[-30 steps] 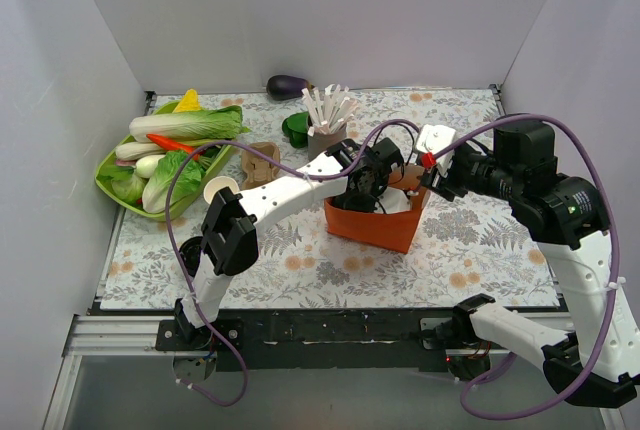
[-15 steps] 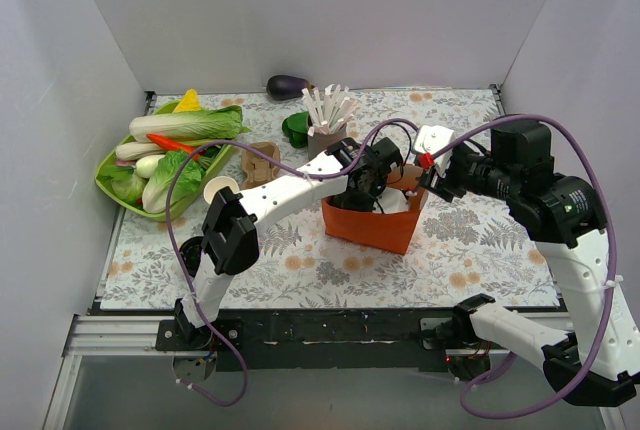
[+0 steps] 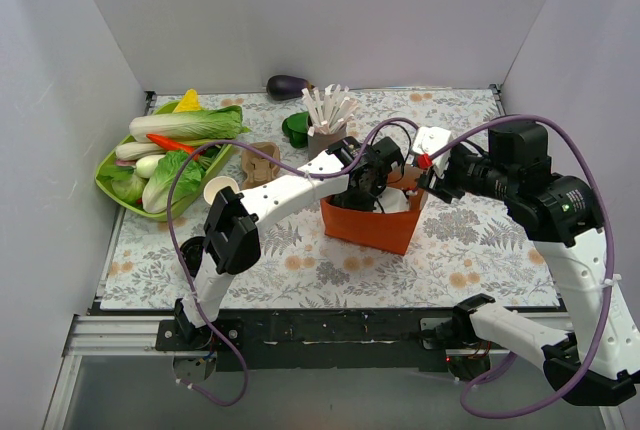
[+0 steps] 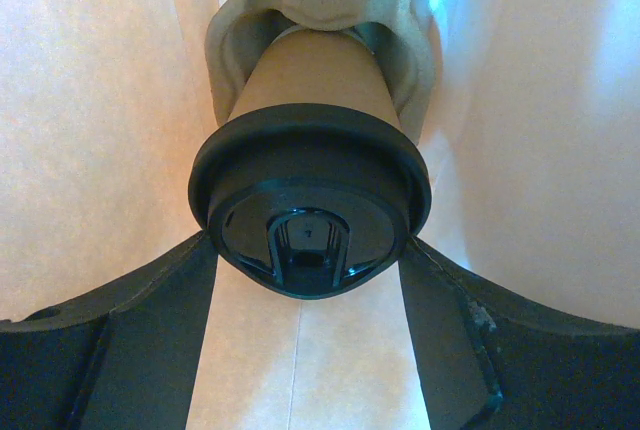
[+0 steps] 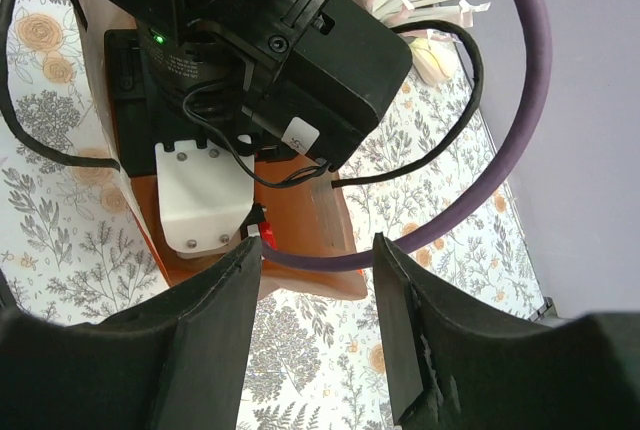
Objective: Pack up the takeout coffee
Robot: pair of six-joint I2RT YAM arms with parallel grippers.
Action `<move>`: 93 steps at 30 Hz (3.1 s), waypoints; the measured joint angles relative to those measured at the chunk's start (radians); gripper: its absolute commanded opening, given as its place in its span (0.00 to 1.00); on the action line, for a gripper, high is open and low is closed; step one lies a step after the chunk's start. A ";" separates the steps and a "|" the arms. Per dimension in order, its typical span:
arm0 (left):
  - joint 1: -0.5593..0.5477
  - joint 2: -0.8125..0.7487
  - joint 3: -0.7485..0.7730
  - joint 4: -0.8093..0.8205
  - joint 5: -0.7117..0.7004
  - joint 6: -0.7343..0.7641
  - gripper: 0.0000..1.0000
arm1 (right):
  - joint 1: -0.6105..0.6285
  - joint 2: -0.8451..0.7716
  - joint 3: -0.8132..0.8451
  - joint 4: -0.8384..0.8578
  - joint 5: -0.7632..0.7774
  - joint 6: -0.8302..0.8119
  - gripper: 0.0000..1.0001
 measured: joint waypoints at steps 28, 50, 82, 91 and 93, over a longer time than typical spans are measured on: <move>0.000 0.003 0.024 -0.033 0.018 -0.024 0.98 | 0.000 0.000 -0.002 0.007 0.000 0.000 0.57; 0.000 0.003 0.086 -0.044 0.097 -0.082 0.98 | -0.001 0.006 -0.065 0.036 -0.038 0.058 0.57; 0.006 -0.061 0.072 0.111 0.098 -0.187 0.98 | -0.011 -0.022 -0.014 0.121 0.001 0.184 0.60; 0.010 -0.064 0.072 0.111 0.094 -0.195 0.98 | -0.054 -0.073 -0.127 0.120 0.036 0.204 0.57; 0.010 -0.064 0.072 0.111 0.095 -0.196 0.98 | -0.075 -0.071 -0.154 0.119 0.056 0.209 0.57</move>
